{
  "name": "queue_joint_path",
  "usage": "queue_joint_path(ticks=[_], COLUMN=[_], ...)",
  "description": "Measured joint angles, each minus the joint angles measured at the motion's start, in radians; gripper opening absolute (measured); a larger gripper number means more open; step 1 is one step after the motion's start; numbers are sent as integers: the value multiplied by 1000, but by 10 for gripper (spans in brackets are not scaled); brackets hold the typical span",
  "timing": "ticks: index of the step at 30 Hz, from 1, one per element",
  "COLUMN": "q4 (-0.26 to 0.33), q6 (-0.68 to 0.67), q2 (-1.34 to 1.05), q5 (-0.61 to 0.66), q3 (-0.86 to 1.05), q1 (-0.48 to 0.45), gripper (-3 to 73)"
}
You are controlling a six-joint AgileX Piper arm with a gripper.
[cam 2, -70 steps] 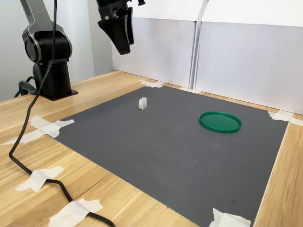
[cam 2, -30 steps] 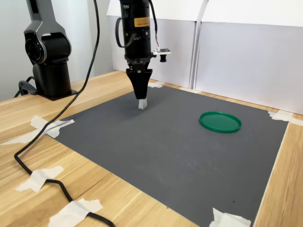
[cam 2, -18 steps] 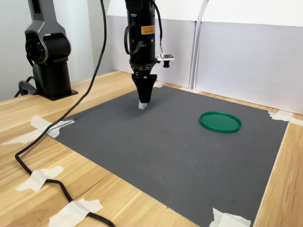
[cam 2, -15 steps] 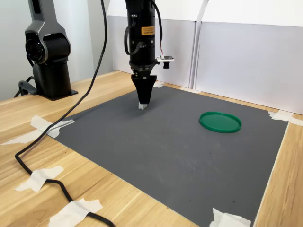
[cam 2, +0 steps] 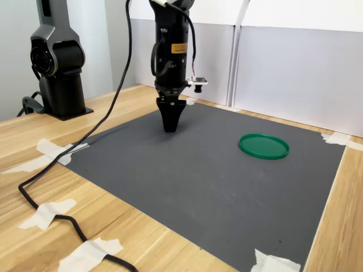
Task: Grasp a white terminal and put it on the green lid.
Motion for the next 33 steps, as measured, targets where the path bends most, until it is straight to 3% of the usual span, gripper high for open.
queue_joint_path(ticks=[4, 11, 22, 29, 33], q4=[-4, -4, -12, -30, -85], q6=[0, 9, 13, 14, 14], q2=[0, 0, 0, 0, 1], q5=[0, 1, 66, 183, 197], q3=[0, 0, -23, -228, -368], q1=[0, 0, 1, 1, 1], gripper=[565, 286, 280, 280, 280])
